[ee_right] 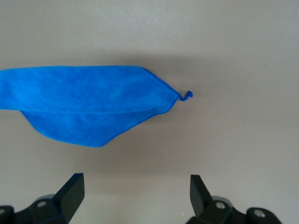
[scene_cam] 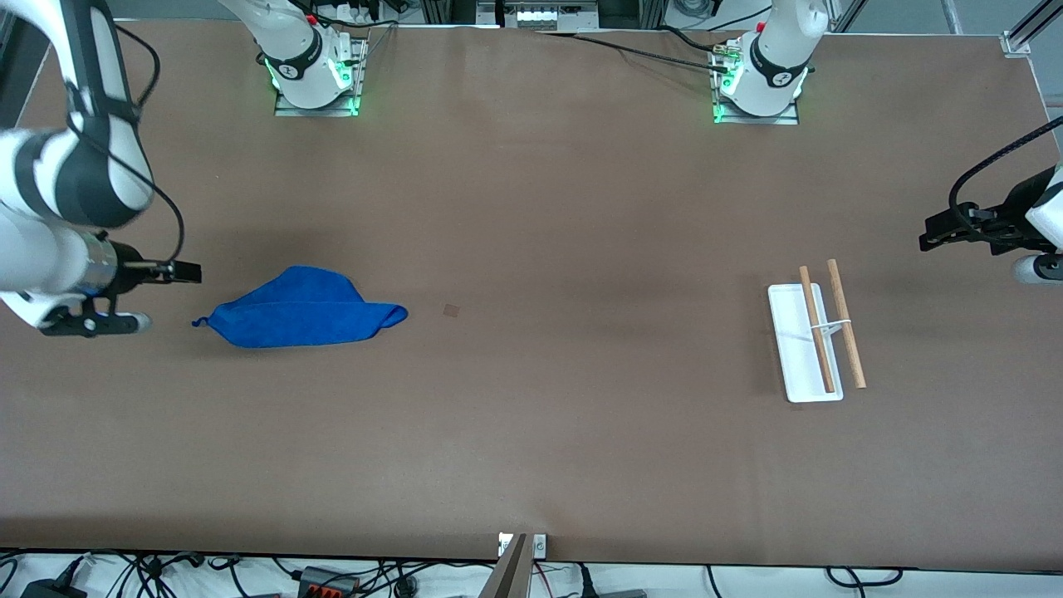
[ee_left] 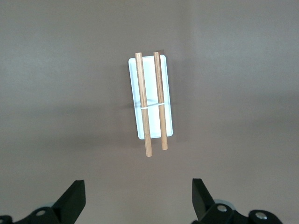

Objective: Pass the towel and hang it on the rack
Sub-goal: 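Reach the right gripper down to the corner of the blue towel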

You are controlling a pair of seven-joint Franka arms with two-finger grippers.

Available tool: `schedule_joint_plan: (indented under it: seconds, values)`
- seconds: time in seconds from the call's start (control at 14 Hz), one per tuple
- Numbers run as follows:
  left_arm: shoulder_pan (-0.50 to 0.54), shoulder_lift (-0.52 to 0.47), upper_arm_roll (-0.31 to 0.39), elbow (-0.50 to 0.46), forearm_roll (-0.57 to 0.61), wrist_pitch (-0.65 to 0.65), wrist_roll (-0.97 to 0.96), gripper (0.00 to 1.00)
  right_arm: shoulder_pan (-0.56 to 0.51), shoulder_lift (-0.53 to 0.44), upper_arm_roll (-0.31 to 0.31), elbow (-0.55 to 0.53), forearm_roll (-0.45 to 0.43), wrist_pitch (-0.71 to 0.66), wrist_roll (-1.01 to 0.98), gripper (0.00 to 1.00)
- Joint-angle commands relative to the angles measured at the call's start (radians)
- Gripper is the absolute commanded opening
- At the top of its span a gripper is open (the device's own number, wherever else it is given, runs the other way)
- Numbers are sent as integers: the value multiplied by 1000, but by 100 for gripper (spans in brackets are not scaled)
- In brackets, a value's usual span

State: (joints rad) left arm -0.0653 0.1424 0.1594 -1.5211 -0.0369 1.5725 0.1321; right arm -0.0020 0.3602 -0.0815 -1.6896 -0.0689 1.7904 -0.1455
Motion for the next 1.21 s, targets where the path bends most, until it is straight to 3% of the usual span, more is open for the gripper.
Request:
schedule_joint_plan:
  seconds: [0.0, 0.21, 0.57, 0.86, 1.14]
  values:
    - [7, 6, -3, 19, 8, -14, 23, 100, -42, 81, 5, 15, 3, 53, -129, 100]
    - [7, 6, -3, 19, 8, -14, 23, 100, -58, 169, 11, 28, 3, 101, -266, 100]
    - [5, 6, -3, 19, 8, -16, 21, 100, -75, 318, 9, 137, 4, 121, -782, 100]
    - [5, 6, -3, 21, 8, -14, 21, 100, -108, 374, 9, 148, 8, 165, -1084, 100]
    - [5, 6, -3, 21, 8, -16, 21, 100, -105, 388, 11, 140, 32, 175, -1225, 100]
